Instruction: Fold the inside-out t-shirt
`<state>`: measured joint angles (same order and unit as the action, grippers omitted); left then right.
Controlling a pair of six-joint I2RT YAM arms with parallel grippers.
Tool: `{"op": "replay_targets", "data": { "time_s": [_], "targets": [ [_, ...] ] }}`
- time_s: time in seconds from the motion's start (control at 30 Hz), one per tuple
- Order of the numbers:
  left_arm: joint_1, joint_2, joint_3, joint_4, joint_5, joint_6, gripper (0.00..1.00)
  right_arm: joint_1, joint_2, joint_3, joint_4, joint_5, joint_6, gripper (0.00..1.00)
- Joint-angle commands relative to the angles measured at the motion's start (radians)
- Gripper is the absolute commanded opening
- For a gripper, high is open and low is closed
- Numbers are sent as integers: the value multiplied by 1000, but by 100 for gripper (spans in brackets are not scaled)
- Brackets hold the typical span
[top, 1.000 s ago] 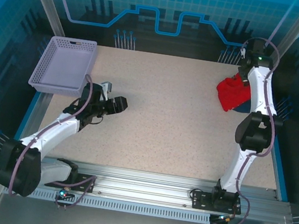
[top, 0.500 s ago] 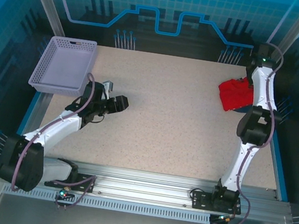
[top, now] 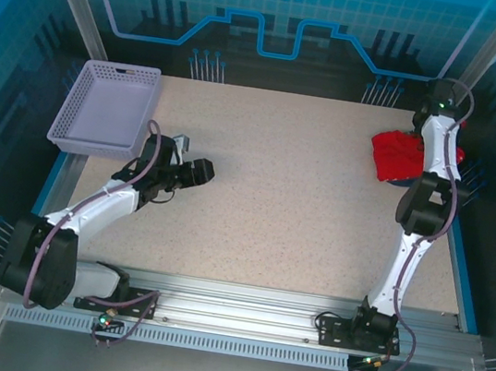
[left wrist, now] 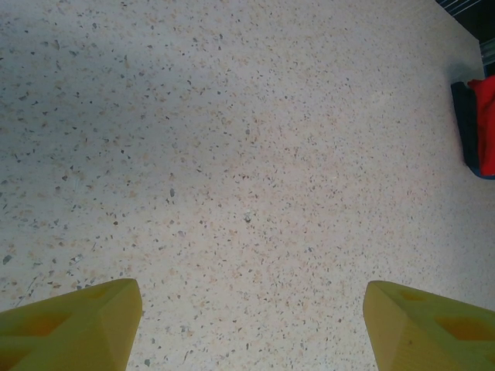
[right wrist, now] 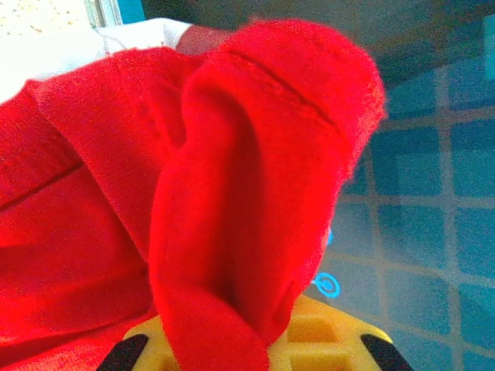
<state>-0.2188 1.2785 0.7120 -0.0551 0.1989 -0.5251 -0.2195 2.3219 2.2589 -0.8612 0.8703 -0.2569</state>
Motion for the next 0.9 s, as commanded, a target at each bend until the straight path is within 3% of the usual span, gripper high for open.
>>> {"op": "replay_targets", "data": {
  "time_s": [0.0,0.17,0.3,0.43,0.53,0.63,0.73,0.8,0.87],
  "targets": [
    [9,11,34,13,19,-10,77,-26,50,2,52,52,-21,10],
    [9,19,39,14,23,-12,76,-24,54,11,50,61,-4,43],
    [9,15,40,9,22,-10,77,4,9,9,37,63,26,54],
    [9,3,34,8,13,-2,77,72,-119,-78,24,7,98,59],
    [9,-7,33,4,-18,11,77,162,-279,-276,51,-130,193,63],
    [10,-26,20,5,-89,30,78,294,-495,-611,250,-252,208,76],
    [11,-53,3,-2,-241,64,83,429,-680,-901,423,-354,232,90],
    [12,-79,-15,-5,-394,91,93,501,-783,-1085,540,-402,255,100],
    [13,-105,-36,12,-531,129,99,533,-857,-1235,660,-424,278,100]
  ]
}}
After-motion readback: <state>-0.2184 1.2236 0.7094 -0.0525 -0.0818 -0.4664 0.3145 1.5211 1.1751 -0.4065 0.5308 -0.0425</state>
